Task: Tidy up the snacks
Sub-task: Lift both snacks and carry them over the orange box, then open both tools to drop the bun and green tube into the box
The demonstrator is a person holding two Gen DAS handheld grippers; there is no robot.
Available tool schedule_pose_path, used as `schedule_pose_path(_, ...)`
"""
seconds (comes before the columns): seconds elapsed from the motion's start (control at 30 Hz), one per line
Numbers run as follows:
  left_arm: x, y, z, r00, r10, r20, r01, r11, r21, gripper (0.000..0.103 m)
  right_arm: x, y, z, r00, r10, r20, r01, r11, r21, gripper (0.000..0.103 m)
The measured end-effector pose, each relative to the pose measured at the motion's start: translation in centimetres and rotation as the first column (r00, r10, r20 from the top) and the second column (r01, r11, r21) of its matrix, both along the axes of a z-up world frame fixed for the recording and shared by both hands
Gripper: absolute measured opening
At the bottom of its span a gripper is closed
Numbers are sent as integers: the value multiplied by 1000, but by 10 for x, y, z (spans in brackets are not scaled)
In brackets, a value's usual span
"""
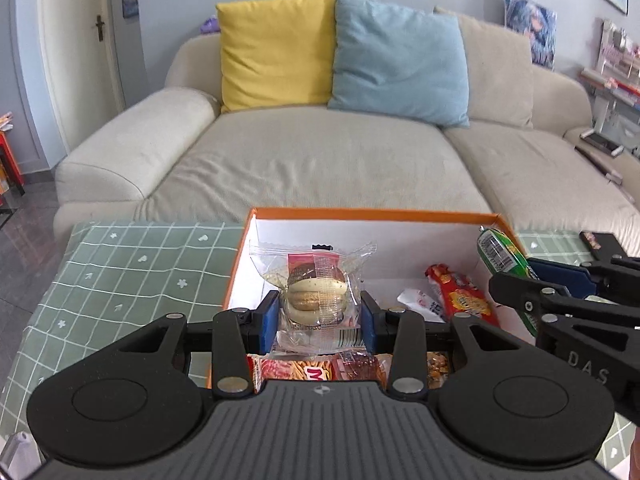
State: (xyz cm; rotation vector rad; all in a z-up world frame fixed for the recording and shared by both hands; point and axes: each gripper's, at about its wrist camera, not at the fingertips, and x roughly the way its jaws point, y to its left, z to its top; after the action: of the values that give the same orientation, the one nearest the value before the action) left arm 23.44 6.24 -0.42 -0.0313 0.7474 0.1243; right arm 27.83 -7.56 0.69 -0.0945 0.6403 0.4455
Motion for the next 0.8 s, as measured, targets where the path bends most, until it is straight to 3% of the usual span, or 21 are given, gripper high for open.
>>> schedule_pose_path(0.17,26,3,-25,995,-5,-96,5,1000,4,45,31,10,-24,998,4,-60,-7,998,-55,22)
schedule_pose_path(0.47,53,3,-67,958,-14,-285,21,1000,23,45,67,22,-66,984,23,-179,-51,987,-152,22)
schedule_pose_path(0.8,64,-4,-87,923,-32,-384,55,997,50,47,76,28,-85,968,24,-248,-79,974,-214,21)
